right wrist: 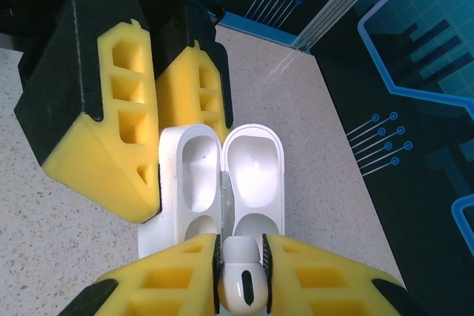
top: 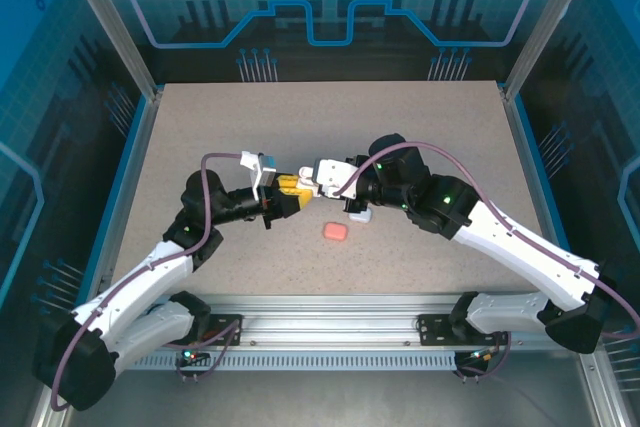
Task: Insert the wireless bluetooth earbuds into the charging case
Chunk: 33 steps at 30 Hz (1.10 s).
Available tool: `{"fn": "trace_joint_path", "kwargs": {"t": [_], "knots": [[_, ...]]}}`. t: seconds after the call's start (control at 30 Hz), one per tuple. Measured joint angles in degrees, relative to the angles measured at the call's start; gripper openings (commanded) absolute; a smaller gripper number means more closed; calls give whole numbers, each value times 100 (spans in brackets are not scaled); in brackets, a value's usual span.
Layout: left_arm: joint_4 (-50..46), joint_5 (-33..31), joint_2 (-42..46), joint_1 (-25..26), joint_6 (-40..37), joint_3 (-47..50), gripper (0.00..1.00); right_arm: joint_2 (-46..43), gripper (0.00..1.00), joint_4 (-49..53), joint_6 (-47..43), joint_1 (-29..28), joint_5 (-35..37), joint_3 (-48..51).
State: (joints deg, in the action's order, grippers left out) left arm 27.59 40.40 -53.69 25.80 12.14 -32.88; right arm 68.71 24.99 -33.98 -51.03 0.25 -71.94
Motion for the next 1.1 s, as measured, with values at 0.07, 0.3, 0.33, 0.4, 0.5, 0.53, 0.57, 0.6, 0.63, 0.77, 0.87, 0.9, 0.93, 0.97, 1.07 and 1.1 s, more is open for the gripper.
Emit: {"fn": "trace_joint_path", "kwargs": {"t": [0.07, 0.3, 0.33, 0.4, 0.5, 0.53, 0.57, 0.6, 0.63, 0.77, 0.87, 0.9, 0.93, 0.97, 1.07, 1.1], "knots": [[0, 2, 0, 11, 0, 0, 0, 0, 23, 44, 13, 4, -63, -17], [33, 2, 0, 26, 0, 2, 0, 22, 23, 116, 118, 46, -337, -94], [37, 2, 0, 26, 0, 2, 0, 26, 23, 118, 140, 61, -378, -101], [63, 2, 0, 26, 0, 2, 0, 35, 23, 146, 175, 96, -448, -131], [129, 0, 0, 26, 0, 2, 0, 44, 24, 153, 223, 144, -546, -168], [142, 0, 0, 26, 0, 2, 0, 44, 25, 155, 234, 160, -586, -168], [144, 0, 0, 26, 0, 2, 0, 44, 27, 155, 258, 179, -636, -168], [146, -2, 0, 26, 0, 2, 0, 44, 28, 157, 293, 201, -693, -168], [146, -2, 0, 26, 0, 2, 0, 44, 28, 157, 306, 223, -739, -168], [168, -9, 0, 26, 0, 2, 0, 44, 29, 177, 363, 273, -968, -181], [236, -24, 0, 26, 2, 2, 0, 46, 32, 212, 411, 310, -1108, -192], [243, -28, 0, 26, 4, 2, 0, 46, 35, 221, 446, 328, -1150, -201], [269, -28, 0, 26, 4, 2, 0, 46, 38, 219, 485, 350, -1182, -205], [293, -33, 0, 26, 4, 2, 0, 44, 43, 219, 533, 374, -1217, -205], [323, -81, 0, 26, 2, 2, 0, 42, 54, 212, 686, 452, -1279, -232], [323, -118, 0, 26, -2, 4, 0, 35, 60, 197, 772, 485, -1281, -256]]}}
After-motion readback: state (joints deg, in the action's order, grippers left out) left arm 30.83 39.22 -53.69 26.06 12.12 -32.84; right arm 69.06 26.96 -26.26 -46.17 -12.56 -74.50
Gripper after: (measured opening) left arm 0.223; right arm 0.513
